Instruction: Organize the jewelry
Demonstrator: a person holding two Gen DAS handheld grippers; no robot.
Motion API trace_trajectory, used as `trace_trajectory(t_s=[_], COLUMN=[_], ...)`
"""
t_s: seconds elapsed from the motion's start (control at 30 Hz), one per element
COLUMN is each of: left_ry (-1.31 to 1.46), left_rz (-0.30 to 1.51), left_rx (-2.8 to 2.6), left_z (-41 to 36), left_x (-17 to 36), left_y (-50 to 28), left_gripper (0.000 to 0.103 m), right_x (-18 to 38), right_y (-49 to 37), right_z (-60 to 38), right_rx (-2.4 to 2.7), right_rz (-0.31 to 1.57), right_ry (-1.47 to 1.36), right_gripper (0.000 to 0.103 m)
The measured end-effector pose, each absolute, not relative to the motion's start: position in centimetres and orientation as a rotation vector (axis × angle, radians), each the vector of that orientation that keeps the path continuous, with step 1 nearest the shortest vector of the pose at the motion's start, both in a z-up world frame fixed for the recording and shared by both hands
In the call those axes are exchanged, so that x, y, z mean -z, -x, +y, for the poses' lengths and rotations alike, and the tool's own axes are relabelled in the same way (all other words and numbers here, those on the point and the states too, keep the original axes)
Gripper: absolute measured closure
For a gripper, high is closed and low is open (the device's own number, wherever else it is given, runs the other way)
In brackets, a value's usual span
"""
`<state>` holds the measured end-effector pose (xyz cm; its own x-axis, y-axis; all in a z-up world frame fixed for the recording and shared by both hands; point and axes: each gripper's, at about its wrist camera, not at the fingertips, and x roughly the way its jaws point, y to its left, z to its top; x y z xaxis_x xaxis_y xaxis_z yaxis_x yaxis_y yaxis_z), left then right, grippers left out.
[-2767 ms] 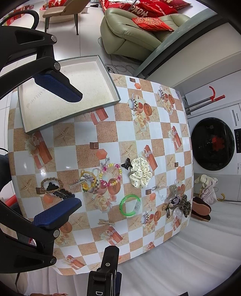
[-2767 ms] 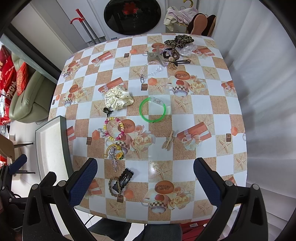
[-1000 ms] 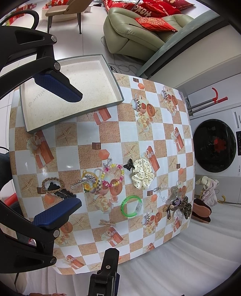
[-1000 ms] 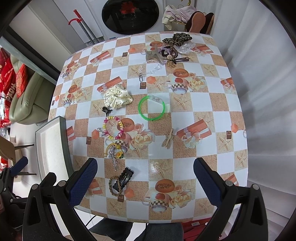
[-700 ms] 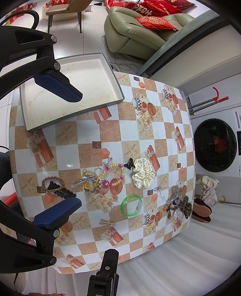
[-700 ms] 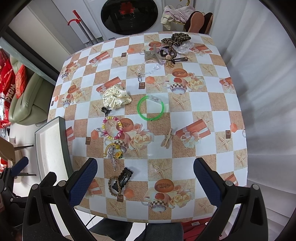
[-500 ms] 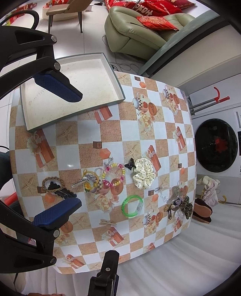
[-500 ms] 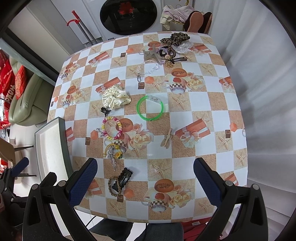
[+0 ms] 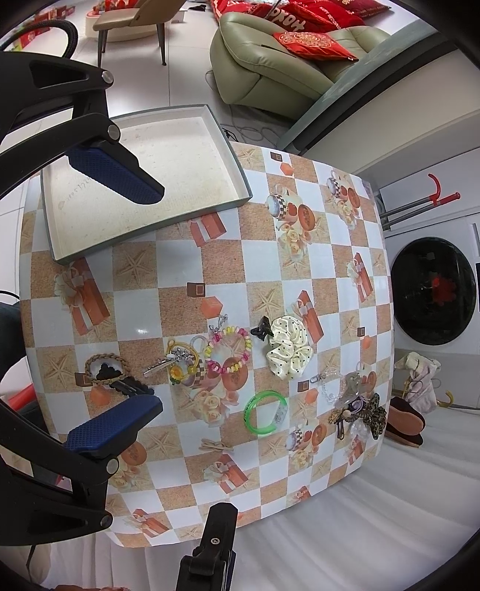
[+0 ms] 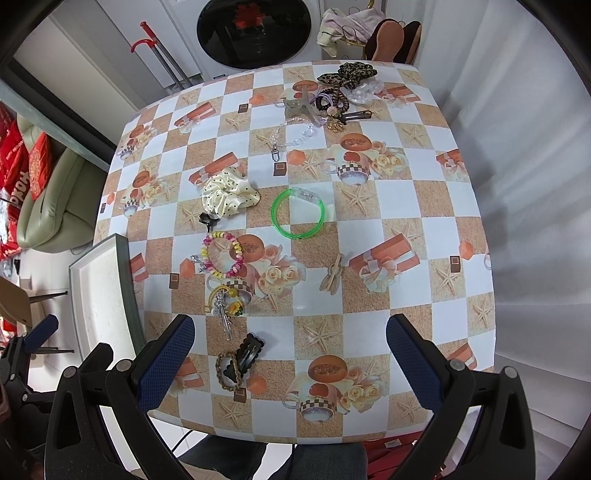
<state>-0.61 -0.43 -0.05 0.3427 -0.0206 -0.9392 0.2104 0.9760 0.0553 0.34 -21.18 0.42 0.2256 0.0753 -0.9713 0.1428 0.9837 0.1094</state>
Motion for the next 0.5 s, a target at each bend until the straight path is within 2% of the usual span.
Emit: trace_trajectory(t_s=[0.5], left_ry=[-0.152], left_rz=[1.283], left_rx=[0.126], left_z=[0.5], left_x=[2.5], left_y=[0.6], left_gripper=[0.0], right_x=[1.9], right_y=[0.5], right_z=[-23.6], right_rx=[0.086], right_rz=[1.398], right_ry=[-0.261], right_gripper=[0.0])
